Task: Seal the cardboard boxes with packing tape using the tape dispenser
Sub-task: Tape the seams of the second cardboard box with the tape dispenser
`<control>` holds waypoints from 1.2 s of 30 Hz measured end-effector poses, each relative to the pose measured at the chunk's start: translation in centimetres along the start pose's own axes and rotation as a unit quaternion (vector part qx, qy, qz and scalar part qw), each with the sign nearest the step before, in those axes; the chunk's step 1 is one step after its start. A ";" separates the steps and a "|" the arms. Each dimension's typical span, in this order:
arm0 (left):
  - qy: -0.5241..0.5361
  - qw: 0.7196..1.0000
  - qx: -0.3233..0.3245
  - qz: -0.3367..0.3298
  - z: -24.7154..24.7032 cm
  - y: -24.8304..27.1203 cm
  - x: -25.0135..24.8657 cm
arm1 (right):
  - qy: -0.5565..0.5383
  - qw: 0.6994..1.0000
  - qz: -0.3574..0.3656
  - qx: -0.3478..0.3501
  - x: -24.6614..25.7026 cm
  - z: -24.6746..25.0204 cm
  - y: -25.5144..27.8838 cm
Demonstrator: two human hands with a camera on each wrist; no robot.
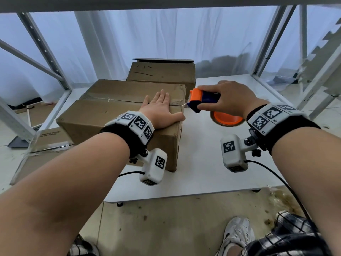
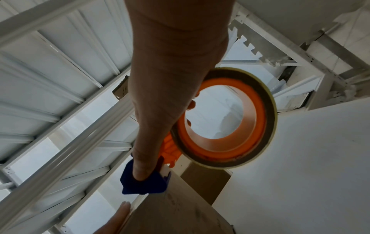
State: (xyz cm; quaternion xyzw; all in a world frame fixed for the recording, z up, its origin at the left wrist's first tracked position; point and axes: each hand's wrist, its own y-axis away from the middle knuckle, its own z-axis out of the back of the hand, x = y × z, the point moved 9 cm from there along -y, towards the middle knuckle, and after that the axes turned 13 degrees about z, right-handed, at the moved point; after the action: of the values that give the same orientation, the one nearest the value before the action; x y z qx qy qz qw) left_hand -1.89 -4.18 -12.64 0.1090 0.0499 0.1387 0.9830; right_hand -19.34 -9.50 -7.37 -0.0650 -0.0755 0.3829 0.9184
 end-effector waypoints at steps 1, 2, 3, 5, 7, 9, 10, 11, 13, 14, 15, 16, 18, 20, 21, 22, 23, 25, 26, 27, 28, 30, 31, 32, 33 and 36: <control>0.000 1.000 0.000 -0.013 0.0 0.1 -0.3 | 0.004 1.000 0.000 0.000 0.0 0.1 -0.1; -0.001 1.000 0.001 -0.026 -0.1 0.3 -0.8 | 0.007 1.000 -0.001 0.001 0.0 0.1 -0.2; -0.002 0.999 0.003 -0.037 -0.1 0.6 -1.2 | 0.008 1.000 -0.002 0.003 0.1 0.1 -0.2; 0.001 0.999 0.008 -0.052 -0.2 0.9 -1.8 | 0.009 1.000 -0.005 0.005 0.2 0.0 -0.3; 0.006 0.998 0.015 -0.055 -0.2 1.0 -2.0 | 0.009 1.000 -0.009 0.005 0.3 0.0 -0.3; 0.005 0.998 0.021 -0.057 -0.2 0.9 -1.9 | 0.007 1.000 -0.012 0.007 0.3 0.0 -0.1; 0.005 0.998 0.024 -0.060 -0.1 0.8 -1.9 | 0.004 1.000 -0.015 0.008 0.2 0.0 0.1; 0.005 0.998 0.026 -0.063 -0.1 0.8 -1.9 | 0.002 1.000 -0.018 0.009 0.3 0.0 0.3; 0.004 0.997 0.029 -0.066 -0.1 0.7 -1.9 | 0.023 0.999 -0.014 0.018 0.5 -0.1 0.7; 0.004 0.997 0.028 -0.066 0.0 0.6 -1.8 | 0.046 0.999 -0.006 0.025 0.7 -0.2 0.7; 0.002 0.997 0.028 -0.067 -0.1 0.6 -1.8 | 0.067 0.997 0.002 0.032 0.9 -0.4 0.9; 0.000 0.997 0.027 -0.067 -0.1 0.6 -1.7 | 0.085 0.996 0.010 0.037 1.1 -0.6 0.9; -0.005 0.997 0.025 -0.068 -0.1 0.6 -1.7 | 0.103 0.994 0.023 0.040 1.3 -0.8 1.2; -0.010 0.997 0.027 -0.071 -0.2 0.7 -1.8 | 0.103 0.994 0.025 0.037 1.0 -0.9 1.6; -0.013 0.997 0.026 -0.072 -0.2 0.7 -1.8 | 0.097 0.994 0.023 0.037 0.9 -1.0 1.8; -0.015 0.997 0.026 -0.074 -0.2 0.6 -1.8 | 0.089 0.995 0.020 0.037 0.7 -1.1 1.9; -0.015 0.997 0.027 -0.074 -0.2 0.5 -1.9 | 0.082 0.996 0.018 0.036 0.6 -1.1 1.9; -0.016 0.997 0.028 -0.073 -0.2 0.4 -1.9 | 0.076 0.996 0.021 0.033 0.6 -1.1 1.9; -0.016 0.997 0.029 -0.072 -0.3 0.3 -1.9 | 0.075 0.996 0.022 0.032 0.6 -1.2 2.0; -0.016 0.997 0.029 -0.072 -0.3 0.3 -1.9 | 0.074 0.997 0.021 0.032 0.5 -1.2 2.1; -0.016 0.997 0.028 -0.072 -0.3 0.4 -1.9 | 0.072 0.997 0.018 0.033 0.4 -1.2 2.3; -0.013 0.997 0.024 -0.072 -0.3 0.4 -1.9 | 0.063 0.997 0.008 0.040 0.1 -1.3 2.7; -0.011 0.997 0.021 -0.073 -0.2 0.4 -1.9 | 0.059 0.997 0.004 0.046 0.0 -1.4 2.9; -0.010 0.997 0.019 -0.073 -0.2 0.5 -1.9 | 0.059 0.997 0.004 0.052 0.0 -1.5 3.0; -0.008 0.997 0.017 -0.074 -0.2 0.5 -1.9 | 0.061 0.996 0.005 0.059 0.1 -1.5 3.1; 0.000 0.997 0.015 -0.077 -0.2 0.6 -1.8 | 0.065 0.996 0.001 0.068 0.2 -1.5 3.5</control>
State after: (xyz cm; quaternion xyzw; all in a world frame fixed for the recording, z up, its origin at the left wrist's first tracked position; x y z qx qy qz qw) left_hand -3.81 -4.12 -12.59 0.1200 0.0606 0.0621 0.9890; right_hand -21.27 -7.01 -9.47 -0.0273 0.0105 0.3827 0.9234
